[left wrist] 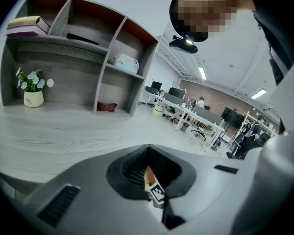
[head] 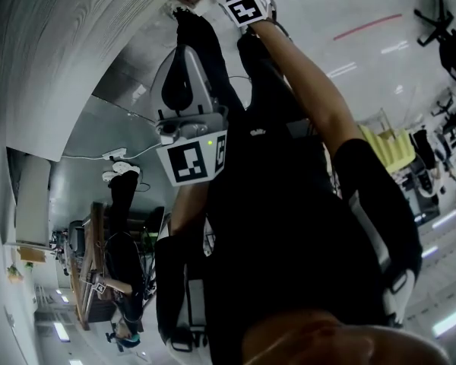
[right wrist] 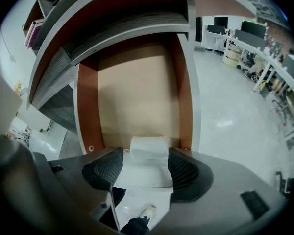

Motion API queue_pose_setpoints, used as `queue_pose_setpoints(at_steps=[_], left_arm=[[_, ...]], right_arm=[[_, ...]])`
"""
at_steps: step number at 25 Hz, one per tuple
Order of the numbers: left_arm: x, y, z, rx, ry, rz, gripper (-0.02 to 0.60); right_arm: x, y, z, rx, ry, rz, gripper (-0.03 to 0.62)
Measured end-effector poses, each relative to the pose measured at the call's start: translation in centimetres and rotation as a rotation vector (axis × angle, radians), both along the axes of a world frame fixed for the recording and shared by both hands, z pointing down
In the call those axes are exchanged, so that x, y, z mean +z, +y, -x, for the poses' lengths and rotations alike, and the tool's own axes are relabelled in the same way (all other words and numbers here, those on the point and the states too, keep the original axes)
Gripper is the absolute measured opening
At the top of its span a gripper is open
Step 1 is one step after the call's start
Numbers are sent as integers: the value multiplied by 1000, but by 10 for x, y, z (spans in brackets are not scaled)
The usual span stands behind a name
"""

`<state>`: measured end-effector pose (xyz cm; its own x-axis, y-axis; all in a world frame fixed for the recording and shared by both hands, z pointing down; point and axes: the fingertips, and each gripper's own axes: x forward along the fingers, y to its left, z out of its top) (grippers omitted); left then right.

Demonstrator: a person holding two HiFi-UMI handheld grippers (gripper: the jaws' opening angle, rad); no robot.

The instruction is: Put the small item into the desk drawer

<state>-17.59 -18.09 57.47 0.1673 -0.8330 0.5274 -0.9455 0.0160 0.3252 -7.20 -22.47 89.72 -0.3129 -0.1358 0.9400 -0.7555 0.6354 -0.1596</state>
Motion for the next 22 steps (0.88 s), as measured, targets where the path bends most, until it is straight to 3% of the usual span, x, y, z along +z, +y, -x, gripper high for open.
queue_pose_setpoints(at_steps=[13, 16, 22], left_arm=[[-25, 14, -2, -4, -26, -55, -2], [-42, 18, -5, -16, -34, -84, -2], [-72, 36, -16, -40, -53, -123, -2]], right_arm=[[-42, 10, -4, 33, -26, -43, 259], [-65, 18, -8, 42, -45, -50, 145], [-113, 35, -17, 21, -69, -98, 42]])
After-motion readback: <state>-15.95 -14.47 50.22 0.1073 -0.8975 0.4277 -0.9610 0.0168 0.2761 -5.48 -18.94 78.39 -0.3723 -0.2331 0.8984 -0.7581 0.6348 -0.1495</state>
